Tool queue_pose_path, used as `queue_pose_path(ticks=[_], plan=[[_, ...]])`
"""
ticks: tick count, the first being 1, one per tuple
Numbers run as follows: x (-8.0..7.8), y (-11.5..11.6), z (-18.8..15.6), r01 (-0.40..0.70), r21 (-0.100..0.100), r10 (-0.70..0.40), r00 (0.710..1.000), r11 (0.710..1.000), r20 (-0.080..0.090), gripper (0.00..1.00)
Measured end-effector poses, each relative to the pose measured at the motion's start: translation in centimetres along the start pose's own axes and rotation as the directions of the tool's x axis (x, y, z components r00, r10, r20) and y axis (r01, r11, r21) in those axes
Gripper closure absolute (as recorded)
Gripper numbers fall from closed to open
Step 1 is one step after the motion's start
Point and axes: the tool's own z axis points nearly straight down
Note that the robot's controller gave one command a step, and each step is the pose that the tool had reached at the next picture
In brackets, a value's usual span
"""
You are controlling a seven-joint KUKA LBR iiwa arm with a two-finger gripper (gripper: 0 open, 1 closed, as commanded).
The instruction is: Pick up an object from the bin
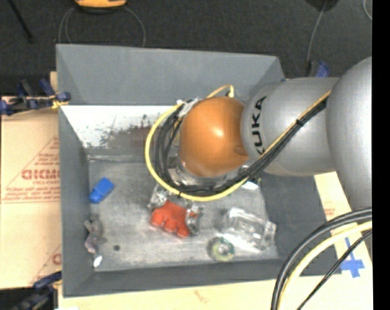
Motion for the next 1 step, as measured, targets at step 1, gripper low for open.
queue_pose_path(ticks=[1], plan=[[-0.42, 0.89, -16.28, 0.133, 0.009, -0.133, 0.991, 0.991, 0.004, 1.00]])
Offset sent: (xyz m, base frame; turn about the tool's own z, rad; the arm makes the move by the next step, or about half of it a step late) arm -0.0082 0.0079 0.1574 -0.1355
